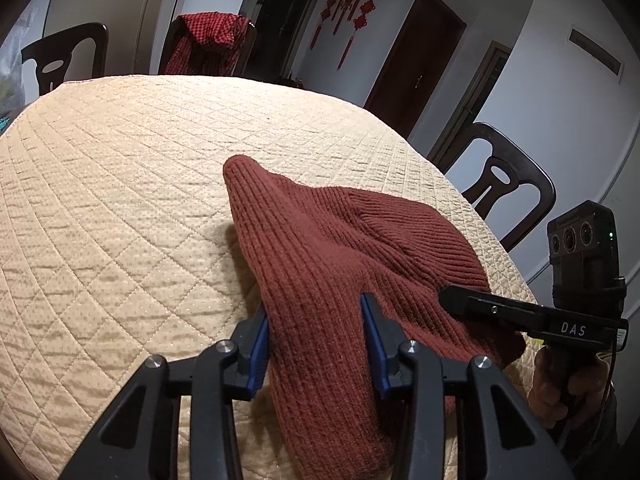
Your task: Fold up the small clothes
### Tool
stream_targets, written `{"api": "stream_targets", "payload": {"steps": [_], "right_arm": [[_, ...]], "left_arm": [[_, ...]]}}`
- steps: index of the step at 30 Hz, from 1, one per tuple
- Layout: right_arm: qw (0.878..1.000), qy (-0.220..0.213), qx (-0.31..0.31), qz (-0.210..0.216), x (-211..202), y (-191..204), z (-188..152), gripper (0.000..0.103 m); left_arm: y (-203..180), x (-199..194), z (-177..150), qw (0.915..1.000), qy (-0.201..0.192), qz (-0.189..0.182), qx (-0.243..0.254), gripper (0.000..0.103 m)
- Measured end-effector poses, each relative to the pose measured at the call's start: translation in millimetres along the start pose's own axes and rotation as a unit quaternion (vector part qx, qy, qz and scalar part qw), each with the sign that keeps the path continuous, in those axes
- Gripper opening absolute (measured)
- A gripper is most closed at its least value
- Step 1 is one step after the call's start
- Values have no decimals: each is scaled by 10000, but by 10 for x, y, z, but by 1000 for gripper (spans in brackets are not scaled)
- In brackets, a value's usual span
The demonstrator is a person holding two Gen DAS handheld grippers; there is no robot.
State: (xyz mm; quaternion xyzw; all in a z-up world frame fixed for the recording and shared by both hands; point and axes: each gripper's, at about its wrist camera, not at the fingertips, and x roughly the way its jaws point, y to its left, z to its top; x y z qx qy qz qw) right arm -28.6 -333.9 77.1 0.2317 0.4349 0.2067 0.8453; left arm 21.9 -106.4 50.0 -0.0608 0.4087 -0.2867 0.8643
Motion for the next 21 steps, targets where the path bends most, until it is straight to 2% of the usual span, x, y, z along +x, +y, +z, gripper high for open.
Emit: {"api": "stream_targets", "payload": {"steps": [4, 8, 12, 15, 18, 19, 20, 21], "right_arm": [[9999, 70, 91, 27, 22, -72, -25, 31], [9995, 123, 282, -49, 4, -211, -40, 42], [9994, -152, -94, -310, -170, -89, 21, 42], [9983, -468, -51, -339, -270, -81, 133, 42], [9982, -486, 16, -355, -192, -98, 260, 42], [9982, -442, 28, -393, -141, -109, 281, 41], [9983, -349, 43, -466, -49, -148, 316, 31], [9979, -251, 16, -592, 38, -171, 337, 27]], "left_arm": [[51, 24, -34, 10000, 12, -45, -25, 45], [152, 1, -56, 9996, 57, -210, -199, 52], [176, -87, -61, 9994, 31, -225, -252, 53], [153, -116, -27, 9994, 24, -202, -266, 53], [145, -126, 15, 9995, -32, -131, -271, 53], [147, -121, 24, 9995, -54, -113, -273, 53], [151, -107, 30, 9996, -45, -100, -275, 53], [156, -92, 27, 9995, -24, -89, -293, 53]]}}
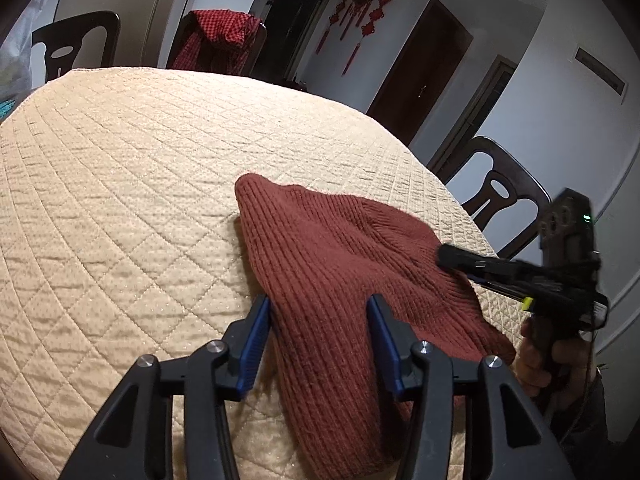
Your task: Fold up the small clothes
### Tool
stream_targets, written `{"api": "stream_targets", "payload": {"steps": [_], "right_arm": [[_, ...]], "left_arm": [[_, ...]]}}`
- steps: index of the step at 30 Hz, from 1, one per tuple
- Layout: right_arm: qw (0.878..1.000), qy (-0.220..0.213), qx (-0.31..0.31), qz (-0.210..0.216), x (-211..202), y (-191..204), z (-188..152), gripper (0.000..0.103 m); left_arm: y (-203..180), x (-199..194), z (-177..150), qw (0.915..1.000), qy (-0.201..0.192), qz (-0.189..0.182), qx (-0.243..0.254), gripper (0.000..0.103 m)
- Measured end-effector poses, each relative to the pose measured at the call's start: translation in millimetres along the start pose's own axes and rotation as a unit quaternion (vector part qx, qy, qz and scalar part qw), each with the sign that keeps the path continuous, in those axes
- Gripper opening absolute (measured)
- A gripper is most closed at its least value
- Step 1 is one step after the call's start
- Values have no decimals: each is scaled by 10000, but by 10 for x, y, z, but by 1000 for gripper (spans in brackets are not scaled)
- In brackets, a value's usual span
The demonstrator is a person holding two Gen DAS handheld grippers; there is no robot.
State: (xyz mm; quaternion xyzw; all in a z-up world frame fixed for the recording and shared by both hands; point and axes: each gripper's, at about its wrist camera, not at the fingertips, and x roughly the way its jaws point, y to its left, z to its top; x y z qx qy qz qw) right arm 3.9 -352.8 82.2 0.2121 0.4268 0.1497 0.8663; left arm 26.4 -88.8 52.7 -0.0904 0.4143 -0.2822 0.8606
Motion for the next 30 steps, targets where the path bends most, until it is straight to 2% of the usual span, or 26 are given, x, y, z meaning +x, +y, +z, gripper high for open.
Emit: {"api": "stream_targets", "payload": {"steps": [1, 4, 10, 16, 21, 22, 25, 30], "right_arm": [[9999, 54, -22, -105, 69, 1, 15, 27], [10000, 1, 63, -2, 126, -48, 21, 27], [9998, -103, -120, -135, -77, 67, -41, 27], [9981, -258, -531, 183, -399, 243, -312, 27], [9952, 38, -973, -107, -335, 313, -602, 28], [9951, 76, -969, -174, -305, 280, -634, 32], [9969, 61, -782, -92, -337, 213, -633, 34], [9957, 26, -913, -175, -412, 275, -662, 34]], "left_arm": [[8, 15, -9, 10000, 23, -4, -30, 53], [2, 30, -39, 10000, 30, -6, -37, 53], [4, 9, -36, 9999, 51, -11, -99, 53], [7, -19, -76, 10000, 22, -27, -88, 53], [20, -16, -90, 9999, 37, -52, -111, 55], [18, -16, -94, 9999, 47, -58, -111, 55], [2, -52, -128, 9999, 52, -50, -96, 55], [3, -117, -191, 9998, 25, -35, -191, 57]]}}
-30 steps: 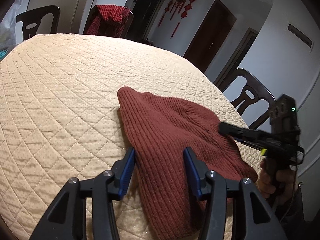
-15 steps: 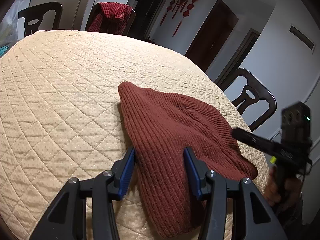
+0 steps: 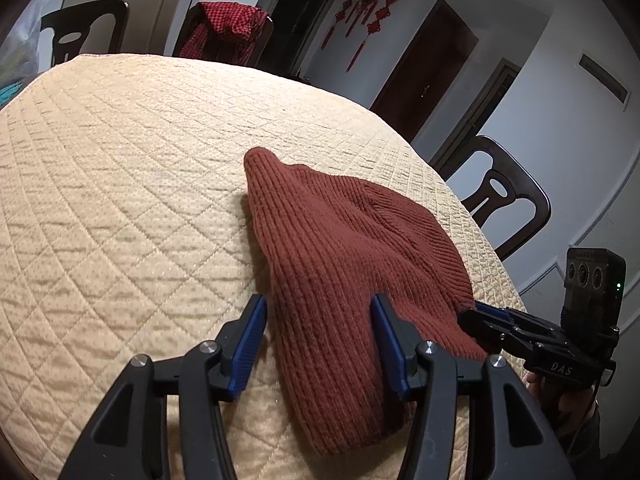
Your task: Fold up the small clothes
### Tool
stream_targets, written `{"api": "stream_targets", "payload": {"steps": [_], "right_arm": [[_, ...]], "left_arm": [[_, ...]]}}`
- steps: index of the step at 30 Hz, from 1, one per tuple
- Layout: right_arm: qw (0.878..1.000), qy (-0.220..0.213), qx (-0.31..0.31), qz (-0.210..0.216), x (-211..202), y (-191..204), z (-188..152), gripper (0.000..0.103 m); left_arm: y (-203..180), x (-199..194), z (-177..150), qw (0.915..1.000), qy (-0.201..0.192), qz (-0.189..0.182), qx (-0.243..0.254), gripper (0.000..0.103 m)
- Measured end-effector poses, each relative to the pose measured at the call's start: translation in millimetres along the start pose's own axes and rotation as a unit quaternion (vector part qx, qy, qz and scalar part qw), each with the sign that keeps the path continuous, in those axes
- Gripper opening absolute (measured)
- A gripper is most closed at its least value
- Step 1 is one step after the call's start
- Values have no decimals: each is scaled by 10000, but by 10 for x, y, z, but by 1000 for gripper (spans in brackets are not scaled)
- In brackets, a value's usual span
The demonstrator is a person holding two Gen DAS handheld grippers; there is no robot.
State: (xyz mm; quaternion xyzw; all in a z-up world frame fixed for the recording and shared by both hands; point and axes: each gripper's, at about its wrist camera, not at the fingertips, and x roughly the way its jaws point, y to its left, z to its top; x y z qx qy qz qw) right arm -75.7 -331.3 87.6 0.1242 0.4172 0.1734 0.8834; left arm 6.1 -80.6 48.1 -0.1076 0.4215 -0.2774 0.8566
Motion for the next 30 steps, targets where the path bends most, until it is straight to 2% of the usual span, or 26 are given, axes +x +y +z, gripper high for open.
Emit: {"api": "stream_targets", "payload": {"steps": [3, 5, 9, 17, 23, 28, 30], "right_arm": [[10000, 21, -58, -1, 4, 26, -23, 34], [10000, 78, -25, 7, 51, 10, -26, 38], [9996, -37, 232, 132, 23, -70, 17, 39], [9955, 84, 866, 369, 243, -236, 127, 47], [9932, 153, 1060, 459, 336, -236, 181, 47], [9938, 214, 980, 477, 333, -180, 170, 37], [9939, 205, 969, 494, 327, -167, 174, 34]], "left_arm": [[-13, -39, -15, 10000, -3, 13, -29, 57], [-34, -58, -26, 10000, 44, -37, -44, 57], [-68, -75, -26, 9998, 57, -165, -16, 65], [-51, 142, 17, 9996, 247, -110, -54, 66], [-104, 218, 24, 9996, 279, -14, 76, 68], [-163, 192, 0, 9995, 201, 55, 240, 62], [-182, 173, 8, 9994, 173, 70, 279, 56]]}}
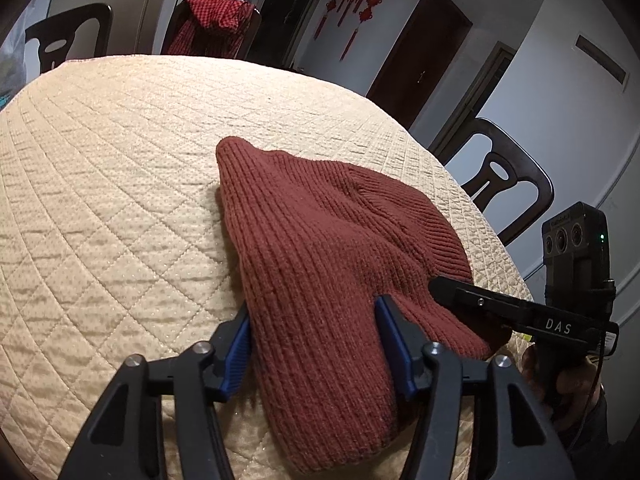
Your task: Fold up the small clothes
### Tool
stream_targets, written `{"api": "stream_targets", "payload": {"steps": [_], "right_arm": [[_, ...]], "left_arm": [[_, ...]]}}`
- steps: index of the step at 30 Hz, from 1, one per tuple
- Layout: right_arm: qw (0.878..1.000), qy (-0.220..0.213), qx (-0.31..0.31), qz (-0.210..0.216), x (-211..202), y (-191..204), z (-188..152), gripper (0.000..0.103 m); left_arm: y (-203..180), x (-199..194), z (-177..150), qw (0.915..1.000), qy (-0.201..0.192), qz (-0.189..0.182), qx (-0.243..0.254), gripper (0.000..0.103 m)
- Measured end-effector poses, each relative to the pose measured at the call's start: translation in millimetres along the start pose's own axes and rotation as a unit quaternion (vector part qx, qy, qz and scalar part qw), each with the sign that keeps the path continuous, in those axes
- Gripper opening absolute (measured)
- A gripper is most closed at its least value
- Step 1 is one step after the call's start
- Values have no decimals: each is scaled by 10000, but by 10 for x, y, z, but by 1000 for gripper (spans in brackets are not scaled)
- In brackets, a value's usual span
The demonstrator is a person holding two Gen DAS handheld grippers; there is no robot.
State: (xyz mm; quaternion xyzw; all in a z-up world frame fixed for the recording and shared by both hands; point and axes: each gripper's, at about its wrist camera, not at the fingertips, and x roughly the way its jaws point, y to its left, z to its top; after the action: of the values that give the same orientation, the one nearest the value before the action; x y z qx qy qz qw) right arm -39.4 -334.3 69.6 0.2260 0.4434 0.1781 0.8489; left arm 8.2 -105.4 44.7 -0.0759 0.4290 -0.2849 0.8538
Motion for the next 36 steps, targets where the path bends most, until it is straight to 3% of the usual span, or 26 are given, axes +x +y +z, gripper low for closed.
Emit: {"api": "stream_targets", "payload": {"steps": [6, 20, 30, 36], "right_arm": [[9999, -36, -126, 42, -58, 123, 43, 31], [9960, -21, -712, 531, 177, 734, 276, 30], [9896, 201, -973, 1039, 922, 1311, 646, 30], [9855, 368, -1213, 1124, 1423, 1630, 847, 30]], "left_arm": [[-69, -116, 67, 9996, -156, 50, 216, 46], [347, -474, 252, 9988, -487, 30, 65, 43], [1084, -699, 537, 9963, -766, 337, -185, 43], [1581, -771, 792, 9950, -854, 474, -225, 43]]}}
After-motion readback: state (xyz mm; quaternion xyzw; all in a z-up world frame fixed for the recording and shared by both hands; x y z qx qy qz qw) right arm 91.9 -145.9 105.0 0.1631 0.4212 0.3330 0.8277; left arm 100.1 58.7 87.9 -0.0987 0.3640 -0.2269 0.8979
